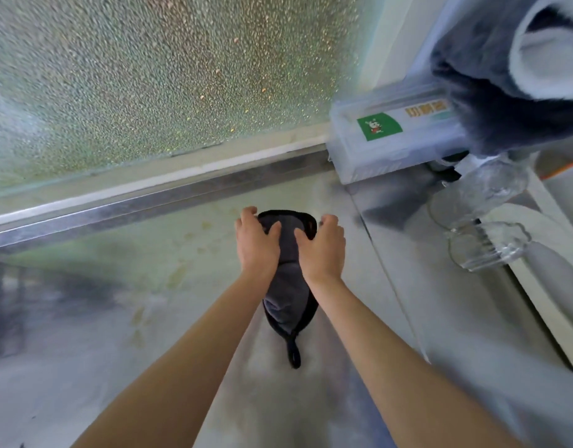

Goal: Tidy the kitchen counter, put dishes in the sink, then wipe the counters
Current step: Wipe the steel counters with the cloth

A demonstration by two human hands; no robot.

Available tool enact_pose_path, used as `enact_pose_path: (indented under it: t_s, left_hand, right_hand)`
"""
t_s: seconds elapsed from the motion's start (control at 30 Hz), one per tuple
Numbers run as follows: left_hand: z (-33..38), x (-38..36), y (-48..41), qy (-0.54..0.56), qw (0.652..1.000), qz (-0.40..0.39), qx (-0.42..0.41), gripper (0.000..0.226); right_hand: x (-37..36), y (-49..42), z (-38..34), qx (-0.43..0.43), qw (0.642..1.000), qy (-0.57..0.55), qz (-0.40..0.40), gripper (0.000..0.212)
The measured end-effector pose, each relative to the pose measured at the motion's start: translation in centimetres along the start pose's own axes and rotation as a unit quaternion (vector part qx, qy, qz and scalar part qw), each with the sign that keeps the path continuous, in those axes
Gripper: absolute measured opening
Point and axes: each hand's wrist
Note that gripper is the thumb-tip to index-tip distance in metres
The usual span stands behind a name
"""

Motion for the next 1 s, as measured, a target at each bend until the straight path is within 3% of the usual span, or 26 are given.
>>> enact_pose_path:
  t_s: [0.1,0.23,0.37,0.53,0.63,0.87,1.0]
  left_hand:
    - [-0.1,0.1,-0.3,0.032,0.998,-0.02,0.044,0.043]
    - [-0.8,1.7,-0.7,-0.047,0.997,-0.06,0.011,0.013]
    - [1.4,5.6,-0.5,0.057,0.993,-0.045,-0.092,0.009]
    - [6.6,11.8,2.7,0.131,0.951,-0.055,-0.274,0.026]
    - [7.1,13.4,5.8,0.146,0.934,-0.073,-0.317,0.019]
    - [-0.7,10.1,11.4,0.07,0.966,-0.092,-0.233,0.003]
    - [-6.3,8.2,13.3,0.002,0.976,-0.175,-0.131,0.011]
  right_hand:
    - [-0.9,-0.2,0.0,-0.021,1.0,0.019,-0.004,0.033]
    - [0.4,-0.2,0.4,0.033,0.999,-0.025,-0.029,0.017]
    - [4.6,1.3,-1.4,0.127,0.98,-0.147,-0.053,0.02]
    - [10.3,3.5,-5.2,0.26,0.947,-0.183,-0.049,0.015]
    - [12.6,5.6,-5.6,0.31,0.933,-0.174,-0.054,0.009]
    - [9.7,11.7,1.6,0.205,0.955,-0.174,-0.129,0.026]
    - [7.3,14.6,6.7,0.147,0.963,-0.11,-0.199,0.022]
Point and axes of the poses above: each hand's wrist, its own y-axis away from the middle knuckle, its own x-axis out of the back of the hand, z = x × y, and after that the axes turned 6 degrees about -z, right-handed
